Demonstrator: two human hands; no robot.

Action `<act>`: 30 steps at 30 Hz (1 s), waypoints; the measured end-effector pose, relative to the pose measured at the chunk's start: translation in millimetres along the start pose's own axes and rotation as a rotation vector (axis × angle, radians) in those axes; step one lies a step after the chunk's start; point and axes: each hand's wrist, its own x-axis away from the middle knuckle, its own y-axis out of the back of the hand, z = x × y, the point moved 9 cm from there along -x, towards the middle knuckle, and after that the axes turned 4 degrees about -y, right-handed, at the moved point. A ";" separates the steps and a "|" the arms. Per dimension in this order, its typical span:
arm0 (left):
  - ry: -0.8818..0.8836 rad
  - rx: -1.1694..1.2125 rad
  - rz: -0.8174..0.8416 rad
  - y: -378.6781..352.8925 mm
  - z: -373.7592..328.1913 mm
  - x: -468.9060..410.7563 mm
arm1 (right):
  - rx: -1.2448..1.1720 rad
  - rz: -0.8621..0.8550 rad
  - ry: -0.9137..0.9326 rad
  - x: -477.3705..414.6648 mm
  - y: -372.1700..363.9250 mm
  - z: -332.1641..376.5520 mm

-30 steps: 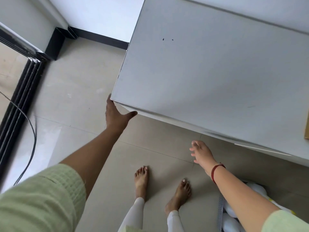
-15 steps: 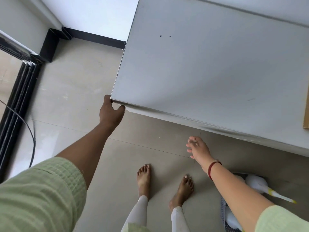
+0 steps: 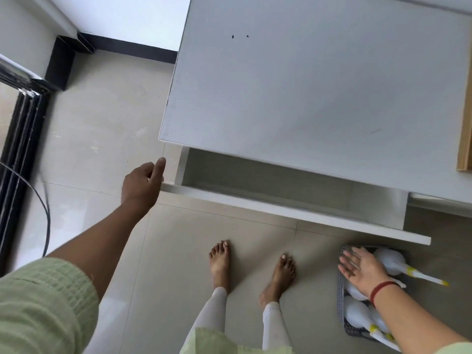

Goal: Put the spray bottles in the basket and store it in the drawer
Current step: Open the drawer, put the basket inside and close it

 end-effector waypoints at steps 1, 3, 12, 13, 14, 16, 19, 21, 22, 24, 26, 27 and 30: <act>-0.015 -0.022 0.014 -7.6 -2.8 -1.2 | -0.068 -0.021 -0.032 -2.8 18.6 -4.2; -0.048 -0.160 0.073 -10.5 3.5 4.8 | -0.208 -0.063 -0.088 -4.0 51.3 -13.5; -0.069 -0.421 0.074 -29.7 3.4 24.0 | -0.621 -0.048 -0.069 -1.5 99.6 -2.5; -0.055 -0.406 0.080 -36.0 1.5 27.3 | -0.599 -0.037 -0.063 -1.6 98.6 0.1; -0.042 -0.398 0.079 -42.0 -0.8 32.4 | -0.572 -0.030 -0.056 -1.6 97.6 2.0; -0.032 -0.386 0.050 -51.3 -8.2 45.2 | -0.519 -0.034 -0.065 0.9 100.7 0.1; -0.054 -0.394 0.047 -63.1 -16.6 63.8 | -0.438 0.018 -0.090 7.3 100.9 -8.3; -0.056 -0.428 0.060 -69.1 -19.1 75.4 | -0.365 0.093 -0.097 5.5 100.8 -16.6; -0.071 -0.441 0.058 -70.9 -22.6 81.7 | -0.345 0.105 -0.097 7.5 101.4 -20.4; -0.167 -0.475 0.063 -76.7 -35.1 95.6 | -0.362 0.090 -0.089 7.9 103.7 -29.8; -0.316 -0.506 0.102 -89.1 -55.1 111.0 | -0.367 0.029 -0.108 0.6 114.3 -38.0; -0.373 -0.506 0.138 -98.2 -65.7 118.4 | -0.368 0.016 -0.126 -3.1 119.6 -43.4; -0.487 -0.435 0.236 -131.9 -107.5 142.6 | -0.410 -0.002 -0.199 -0.1 125.7 -58.0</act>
